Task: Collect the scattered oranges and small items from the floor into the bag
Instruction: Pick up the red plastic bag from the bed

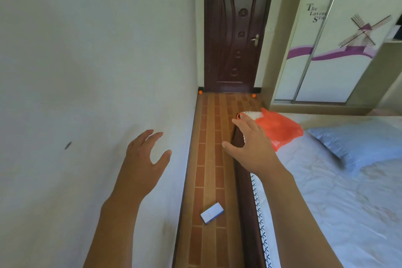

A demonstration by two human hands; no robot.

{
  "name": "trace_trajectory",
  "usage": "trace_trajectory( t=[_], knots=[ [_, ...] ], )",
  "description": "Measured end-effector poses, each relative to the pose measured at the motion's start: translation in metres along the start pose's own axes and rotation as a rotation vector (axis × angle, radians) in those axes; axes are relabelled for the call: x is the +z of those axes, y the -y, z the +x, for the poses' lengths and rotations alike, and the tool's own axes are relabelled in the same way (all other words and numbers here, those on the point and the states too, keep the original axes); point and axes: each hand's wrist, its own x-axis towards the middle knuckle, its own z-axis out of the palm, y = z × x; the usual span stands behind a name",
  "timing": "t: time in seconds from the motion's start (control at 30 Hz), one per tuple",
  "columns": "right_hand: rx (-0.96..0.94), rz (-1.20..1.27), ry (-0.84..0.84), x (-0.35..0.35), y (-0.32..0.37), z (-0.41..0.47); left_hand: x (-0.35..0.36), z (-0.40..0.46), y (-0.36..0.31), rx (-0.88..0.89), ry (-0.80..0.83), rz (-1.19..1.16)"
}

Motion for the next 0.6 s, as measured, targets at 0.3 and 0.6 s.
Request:
trace_trajectory(
  t=[0.3,0.6],
  knots=[
    [0.005,0.031,0.036,-0.001,-0.075,0.115,0.070,0.127,-0.043,-0.003,-0.001,0.069],
    [0.051,0.062,0.003,-0.006,-0.141,0.193,0.128,0.215,-0.084,0.042,0.015,0.218]
  ],
)
